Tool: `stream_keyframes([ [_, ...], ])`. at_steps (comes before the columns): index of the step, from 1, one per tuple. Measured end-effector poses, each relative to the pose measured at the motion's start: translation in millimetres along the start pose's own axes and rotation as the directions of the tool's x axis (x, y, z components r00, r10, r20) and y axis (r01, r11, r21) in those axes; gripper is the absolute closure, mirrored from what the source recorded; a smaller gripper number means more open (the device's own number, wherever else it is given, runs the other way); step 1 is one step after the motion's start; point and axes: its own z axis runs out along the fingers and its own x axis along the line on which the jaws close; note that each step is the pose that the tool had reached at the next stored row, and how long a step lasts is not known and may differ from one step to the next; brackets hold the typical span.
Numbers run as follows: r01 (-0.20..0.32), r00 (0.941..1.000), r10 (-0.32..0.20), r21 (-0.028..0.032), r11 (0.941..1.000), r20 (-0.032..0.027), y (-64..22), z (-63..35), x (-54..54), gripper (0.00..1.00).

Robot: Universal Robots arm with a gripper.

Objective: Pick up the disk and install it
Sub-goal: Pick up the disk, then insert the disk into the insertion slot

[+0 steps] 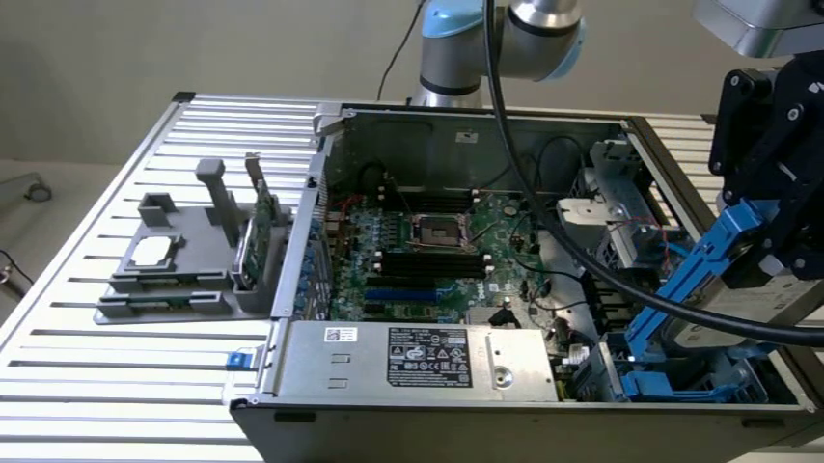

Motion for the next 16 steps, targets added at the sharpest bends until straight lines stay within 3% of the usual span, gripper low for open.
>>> stream_keyframes([
  [16, 0.0, 1.0, 0.0, -0.0002, 1.0, 0.0017, 0.0, 0.0, 0.0, 0.67],
])
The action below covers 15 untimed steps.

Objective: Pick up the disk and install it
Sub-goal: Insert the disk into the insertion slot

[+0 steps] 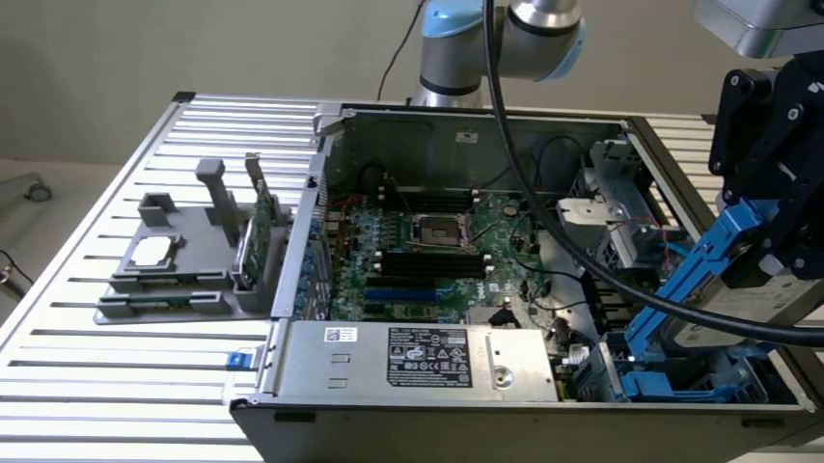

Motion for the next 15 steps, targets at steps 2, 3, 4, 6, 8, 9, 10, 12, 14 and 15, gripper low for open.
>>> stream_keyframes([
  [2, 0.0, 1.0, 0.0, 0.0, 1.0, 0.0002, 0.0, 0.0, 0.0, 0.67],
  [3, 0.0, 1.0, 0.0, 0.0, 1.0, 0.0002, 0.0, 0.0, 0.0, 0.67],
  [4, 0.0, 1.0, 0.0, 0.0, 1.0, 0.0004, 0.0, 0.0, 0.0, 0.67],
  [6, 0.0, 1.0, 0.0, 0.0, 1.0, 0.0006, 0.0, 0.0, 0.0, 0.67],
  [8, 0.0, 1.0, 0.0, 0.0003, 1.0, 0.0007, 0.0, 0.0, 0.0, 0.67],
  [9, 0.0, 1.0, 0.0, 0.0004, 1.0, 0.0004, 0.0, 0.0, 0.0, 0.67],
  [10, 0.0, 1.0, 0.0, 0.0002, 1.0, -0.0031, 0.0, 0.3, 0.1, 0.67],
  [12, 0.0, 1.0, 0.0, 0.0003, 1.0, -0.0033, 0.2, 1.2, 0.1, 0.67],
  [14, 0.0, 1.0, 0.0, 0.0002, 1.0, -0.0039, 0.3, 2.4, 0.1, 0.67],
  [15, 0.0, 1.0, 0.0, -0.0003, 1.0, -0.005, 0.4, 2.5, 0.0, 0.67],
])
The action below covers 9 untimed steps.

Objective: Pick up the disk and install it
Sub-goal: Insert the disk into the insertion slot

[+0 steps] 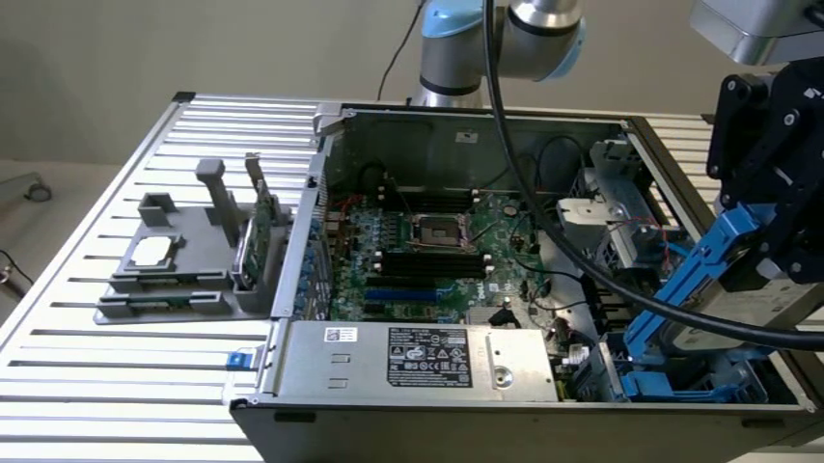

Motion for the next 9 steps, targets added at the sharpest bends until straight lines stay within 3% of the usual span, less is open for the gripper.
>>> stream_keyframes([
  [3, 0.0, 1.0, 0.0, -0.0032, 1.0, 0.0002, 0.5, 1.0, -0.1, 0.67],
  [5, 0.0, 1.0, 0.0, -0.0102, 0.9999, 0.0001, 0.8, 1.7, -0.6, 0.67],
  [8, -0.001, 1.0, 0.001, -0.0253, 0.9997, 0.001, 0.7, 2.3, -2.0, 0.67],
  [9, -0.001, 1.0, 0.001, -0.0274, 0.9996, 0.0011, 0.7, 2.3, -2.4, 0.67],
])
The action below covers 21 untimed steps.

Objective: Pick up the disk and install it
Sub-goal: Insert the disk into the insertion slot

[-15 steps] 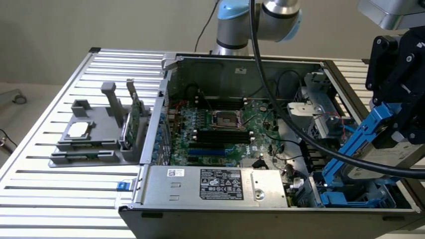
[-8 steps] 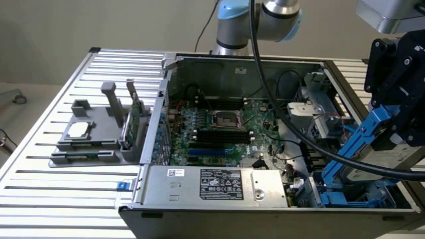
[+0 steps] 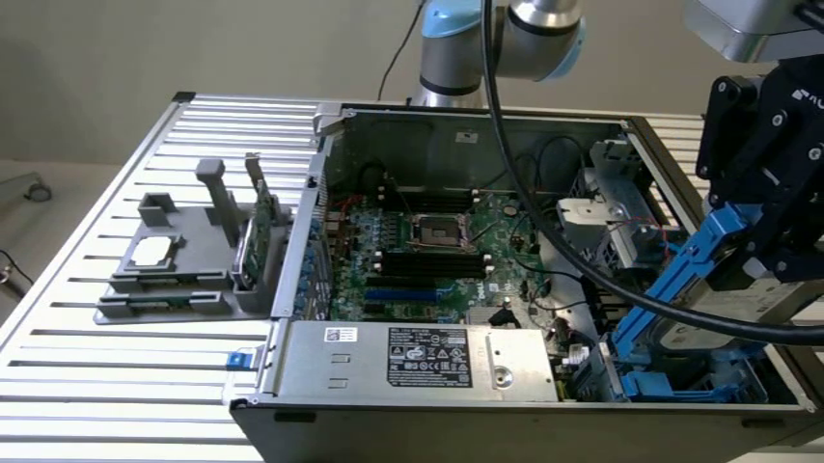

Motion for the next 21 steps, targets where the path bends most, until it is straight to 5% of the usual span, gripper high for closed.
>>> stream_keyframes([
  [8, 0.0, 1.0, 0.0, -0.0042, 1.0, -0.0001, -4.5, 0.4, -0.6, 0.67],
  [21, -0.001, 1.0, 0.001, -0.0213, 0.9998, 0.0006, -10.5, 5.1, -0.3, 0.67],
])
